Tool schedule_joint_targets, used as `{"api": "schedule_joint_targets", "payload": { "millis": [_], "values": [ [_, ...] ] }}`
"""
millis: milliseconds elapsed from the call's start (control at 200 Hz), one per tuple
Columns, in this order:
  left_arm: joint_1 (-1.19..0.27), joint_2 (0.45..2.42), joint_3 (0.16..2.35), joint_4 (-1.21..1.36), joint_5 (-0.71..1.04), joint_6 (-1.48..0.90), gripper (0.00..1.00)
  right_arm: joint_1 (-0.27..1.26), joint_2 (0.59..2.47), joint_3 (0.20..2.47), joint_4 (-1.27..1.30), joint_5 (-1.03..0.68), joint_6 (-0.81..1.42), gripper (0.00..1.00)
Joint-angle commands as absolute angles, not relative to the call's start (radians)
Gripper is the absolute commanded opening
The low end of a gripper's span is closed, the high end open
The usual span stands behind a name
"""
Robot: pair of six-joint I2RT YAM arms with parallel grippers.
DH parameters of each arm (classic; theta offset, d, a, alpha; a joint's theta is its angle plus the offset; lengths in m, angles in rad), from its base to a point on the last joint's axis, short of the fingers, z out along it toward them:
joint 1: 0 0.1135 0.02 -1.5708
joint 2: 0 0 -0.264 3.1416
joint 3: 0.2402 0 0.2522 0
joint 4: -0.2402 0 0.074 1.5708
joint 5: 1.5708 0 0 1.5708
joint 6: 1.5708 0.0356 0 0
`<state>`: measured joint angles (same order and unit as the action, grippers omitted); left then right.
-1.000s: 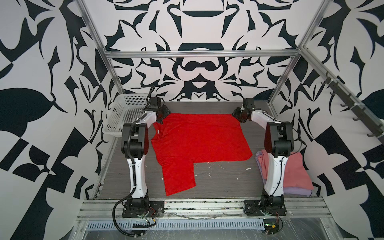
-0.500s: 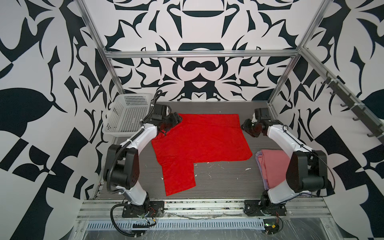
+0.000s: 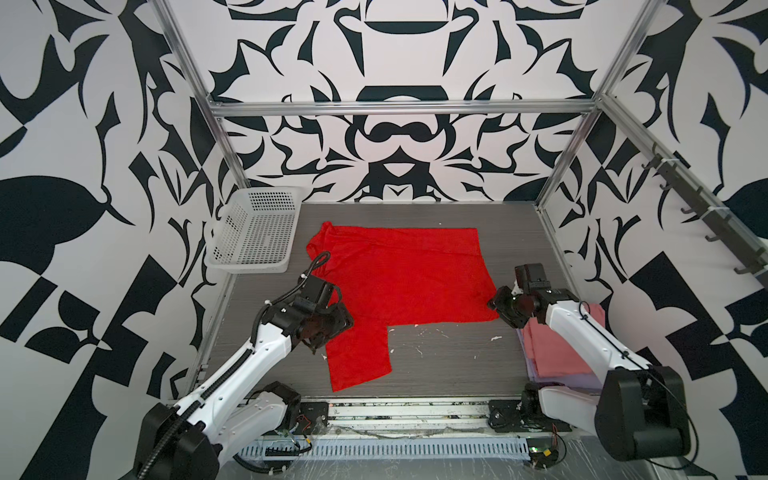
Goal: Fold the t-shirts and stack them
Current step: 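Grasp the t-shirt's hem corners nearest the robot with both grippers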
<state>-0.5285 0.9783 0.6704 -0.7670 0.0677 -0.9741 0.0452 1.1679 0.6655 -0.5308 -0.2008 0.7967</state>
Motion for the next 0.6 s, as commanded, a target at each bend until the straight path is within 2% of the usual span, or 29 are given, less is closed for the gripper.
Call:
{"api": "schedule_joint_targets", "payload": {
  "millis": [0, 230, 595],
  "values": [
    [-0.574, 0.957, 0.626, -0.961, 0.029, -1.055, 0.70, 0.045, 1.121, 0.644, -0.532, -0.184, 0.837, 0.54],
    [-0.632, 0.956, 0.571, -1.076, 0.040, -1.068, 0.67, 0.044, 1.106, 0.638, -0.555, -0.148, 0.853, 0.54],
    [-0.761, 0.992, 0.465, -0.907, 0.092, -1.201, 0.65, 0.045, 1.140, 0.660, -0.556, -0.133, 0.859, 0.54]
  ]
}}
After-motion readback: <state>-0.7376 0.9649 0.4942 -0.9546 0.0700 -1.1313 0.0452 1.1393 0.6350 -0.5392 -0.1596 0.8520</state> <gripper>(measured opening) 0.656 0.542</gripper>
